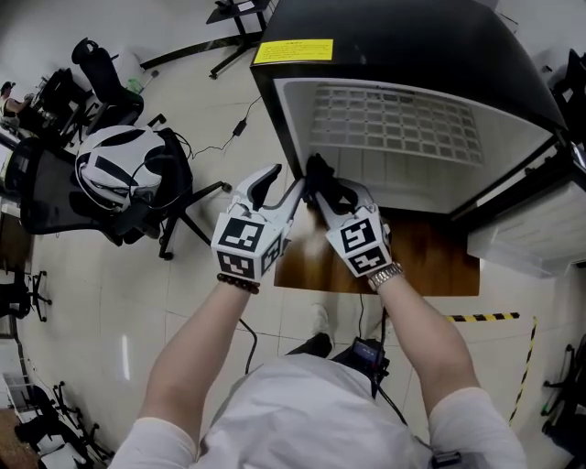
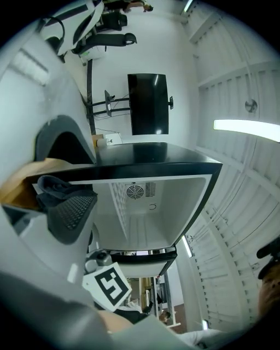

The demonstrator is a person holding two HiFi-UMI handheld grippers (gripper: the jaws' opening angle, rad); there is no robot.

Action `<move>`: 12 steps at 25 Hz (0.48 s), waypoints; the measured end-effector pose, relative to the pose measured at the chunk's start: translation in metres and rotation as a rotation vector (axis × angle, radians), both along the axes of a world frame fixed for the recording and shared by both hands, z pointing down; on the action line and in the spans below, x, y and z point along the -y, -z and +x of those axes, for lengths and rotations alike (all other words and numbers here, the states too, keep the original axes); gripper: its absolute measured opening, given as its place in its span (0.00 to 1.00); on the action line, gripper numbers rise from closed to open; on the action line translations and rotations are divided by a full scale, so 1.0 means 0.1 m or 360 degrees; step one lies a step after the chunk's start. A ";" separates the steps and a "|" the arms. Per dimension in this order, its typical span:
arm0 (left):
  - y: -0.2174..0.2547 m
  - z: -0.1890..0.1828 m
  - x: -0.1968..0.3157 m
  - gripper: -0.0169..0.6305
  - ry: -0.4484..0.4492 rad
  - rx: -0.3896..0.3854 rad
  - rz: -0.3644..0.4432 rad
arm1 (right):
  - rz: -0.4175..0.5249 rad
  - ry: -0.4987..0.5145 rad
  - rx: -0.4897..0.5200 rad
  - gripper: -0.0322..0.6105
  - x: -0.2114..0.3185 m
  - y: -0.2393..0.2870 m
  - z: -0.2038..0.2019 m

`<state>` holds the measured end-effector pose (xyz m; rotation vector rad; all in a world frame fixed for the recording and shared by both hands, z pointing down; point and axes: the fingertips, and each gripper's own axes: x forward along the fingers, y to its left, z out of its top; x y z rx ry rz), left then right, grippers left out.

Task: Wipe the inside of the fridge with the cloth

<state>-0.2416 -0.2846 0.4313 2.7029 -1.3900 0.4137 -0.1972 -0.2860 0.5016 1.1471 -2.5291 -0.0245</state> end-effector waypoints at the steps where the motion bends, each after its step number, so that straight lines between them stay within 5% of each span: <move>1: -0.01 0.00 0.01 0.32 0.0002 0.0002 0.0001 | -0.0003 -0.0011 0.0002 0.18 0.04 -0.02 -0.02; 12: 0.00 0.14 0.02 0.30 -0.0025 -0.0005 0.0027 | 0.0029 -0.0101 0.0057 0.17 0.30 -0.13 0.00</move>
